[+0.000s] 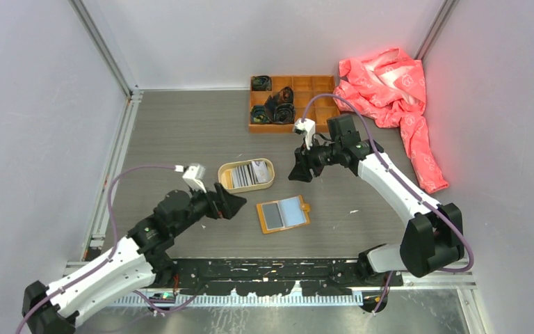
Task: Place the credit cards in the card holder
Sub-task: Pick up the credit card from the storage box.
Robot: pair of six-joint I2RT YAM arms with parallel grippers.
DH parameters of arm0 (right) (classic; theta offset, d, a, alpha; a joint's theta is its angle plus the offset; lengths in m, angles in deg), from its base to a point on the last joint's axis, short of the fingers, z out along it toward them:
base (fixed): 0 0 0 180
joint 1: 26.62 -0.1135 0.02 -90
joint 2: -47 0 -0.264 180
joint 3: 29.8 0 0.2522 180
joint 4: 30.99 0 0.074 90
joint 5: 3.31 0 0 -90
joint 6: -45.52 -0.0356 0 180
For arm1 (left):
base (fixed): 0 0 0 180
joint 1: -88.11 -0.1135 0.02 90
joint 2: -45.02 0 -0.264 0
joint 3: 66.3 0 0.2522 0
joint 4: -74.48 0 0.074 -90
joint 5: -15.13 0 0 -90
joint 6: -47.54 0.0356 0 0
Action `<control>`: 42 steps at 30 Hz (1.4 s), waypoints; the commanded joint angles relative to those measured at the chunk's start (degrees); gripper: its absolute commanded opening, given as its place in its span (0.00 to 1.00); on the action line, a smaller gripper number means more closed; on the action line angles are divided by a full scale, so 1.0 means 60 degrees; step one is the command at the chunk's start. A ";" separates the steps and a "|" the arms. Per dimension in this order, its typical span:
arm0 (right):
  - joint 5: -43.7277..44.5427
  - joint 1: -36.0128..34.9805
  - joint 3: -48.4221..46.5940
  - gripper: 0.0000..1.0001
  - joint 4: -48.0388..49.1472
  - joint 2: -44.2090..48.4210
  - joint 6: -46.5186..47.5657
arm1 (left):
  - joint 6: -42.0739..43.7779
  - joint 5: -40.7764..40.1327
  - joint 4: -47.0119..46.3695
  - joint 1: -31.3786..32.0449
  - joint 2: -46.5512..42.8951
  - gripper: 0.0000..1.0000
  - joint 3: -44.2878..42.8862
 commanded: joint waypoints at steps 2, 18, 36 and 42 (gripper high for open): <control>0.0041 -0.0002 -0.0296 0.54 0.0255 0.0196 0.0055 | 0.1114 0.1312 0.1333 -0.1702 0.0226 0.95 -0.1276; -0.0339 0.0005 -0.0516 0.52 -0.0267 -0.0115 0.0202 | 0.0573 0.3789 -0.0250 -0.4103 0.6646 0.69 -0.3719; -0.0500 0.0014 -0.0554 0.51 -0.0384 -0.0303 0.0268 | 0.0132 0.4503 -0.2041 -0.4559 0.9295 0.62 -0.4092; -0.0520 0.0009 -0.0546 0.51 -0.0384 -0.0293 0.0268 | -0.0285 0.4703 -0.2682 -0.4576 0.9752 0.61 -0.4072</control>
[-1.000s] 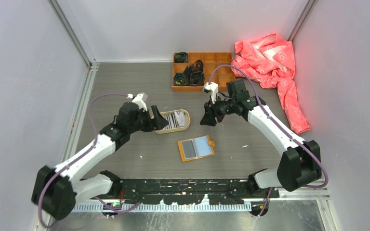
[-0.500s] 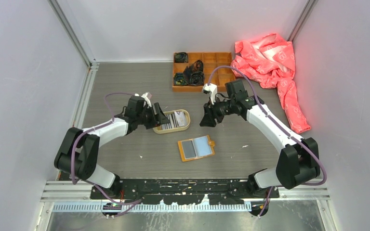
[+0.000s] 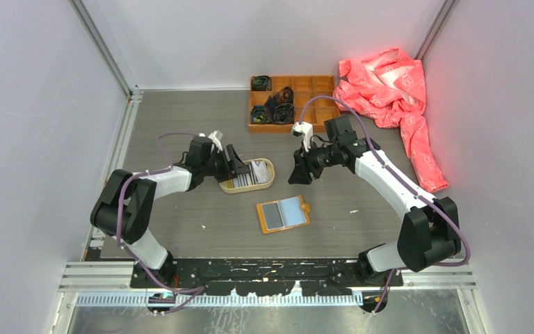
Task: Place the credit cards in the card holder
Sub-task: Pick up the credit card from the storage box.
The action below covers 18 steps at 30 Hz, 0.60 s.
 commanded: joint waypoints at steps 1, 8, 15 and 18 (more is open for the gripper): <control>-0.0251 0.0013 -0.0433 0.51 0.0122 0.0088 0.0091 | -0.0372 0.0278 -0.0887 -0.0082 0.0338 0.61 -0.0180; -0.0291 0.0013 -0.0441 0.51 0.0122 0.0135 0.0082 | -0.1274 0.0522 -0.1918 -0.0079 0.0631 0.57 0.0170; -0.0349 0.0009 -0.0453 0.51 0.0100 0.0155 0.0085 | -0.2391 0.1156 -0.3551 -0.0082 0.0712 0.50 0.0567; -0.0349 0.0016 -0.0459 0.51 0.0093 0.0165 0.0087 | -0.2426 0.1271 -0.3552 -0.0086 0.0765 0.52 0.0554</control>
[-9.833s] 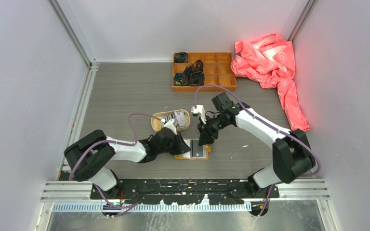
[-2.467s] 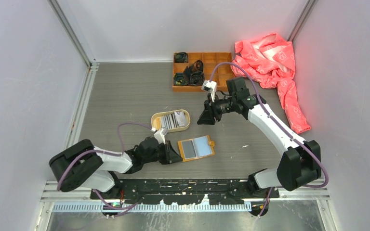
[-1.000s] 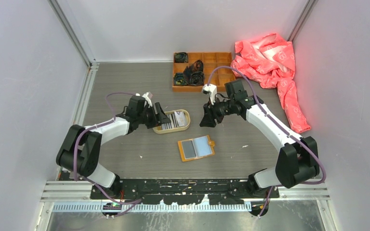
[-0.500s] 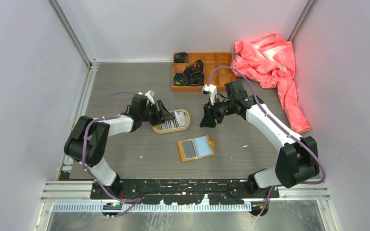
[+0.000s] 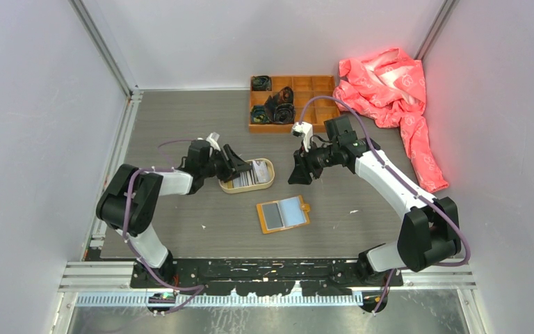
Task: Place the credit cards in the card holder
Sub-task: Pick up the credit card from the storage box.
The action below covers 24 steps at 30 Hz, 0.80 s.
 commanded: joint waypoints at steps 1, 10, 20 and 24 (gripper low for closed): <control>-0.0282 0.0013 -0.0467 0.51 0.0104 0.0160 0.0074 | -0.0427 0.0648 -0.1112 0.0007 0.0066 0.54 -0.0037; -0.0321 0.0013 -0.0463 0.51 0.0089 0.0149 0.0063 | -0.0871 0.1112 -0.1754 0.0018 0.0518 0.52 -0.0052; -0.0349 0.0017 -0.0483 0.51 0.0074 0.0118 0.0079 | -0.0789 0.1201 -0.1382 0.0052 0.0455 0.52 -0.0180; -0.0346 0.0013 -0.0485 0.51 0.0067 0.0150 0.0077 | -0.0777 0.1215 -0.1170 0.0035 0.0123 0.49 -0.0162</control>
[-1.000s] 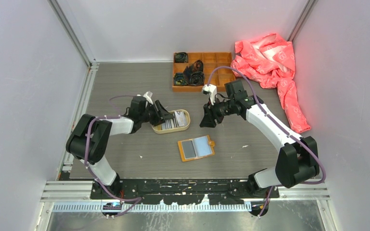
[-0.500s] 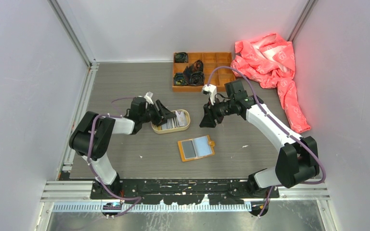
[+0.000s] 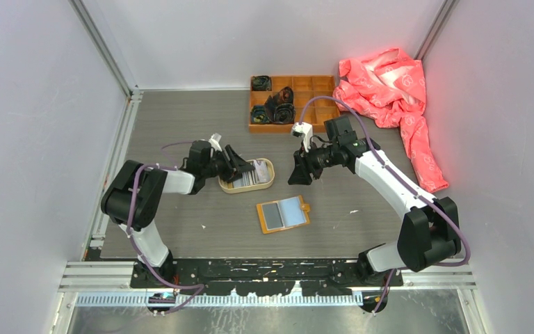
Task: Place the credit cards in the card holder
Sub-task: Pick up the credit card from the storage box.
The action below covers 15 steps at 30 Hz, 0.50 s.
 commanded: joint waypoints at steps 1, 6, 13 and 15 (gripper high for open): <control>-0.0265 0.0022 -0.0481 0.51 0.0130 0.0138 0.0083 | -0.0029 0.0527 -0.0200 0.0029 -0.0525 0.49 -0.0175; -0.0278 0.0028 -0.0481 0.51 0.0124 0.0136 0.0091 | 0.0156 0.0449 0.0322 -0.0093 -0.1110 0.47 -0.0134; -0.0325 0.0029 -0.0492 0.51 0.0111 0.0136 0.0102 | 0.0353 0.0438 0.0686 -0.0274 -0.1417 0.45 -0.0017; -0.0322 0.0028 -0.0496 0.51 0.0110 0.0136 0.0101 | 0.0391 0.0424 0.0746 -0.0290 -0.1380 0.43 -0.0016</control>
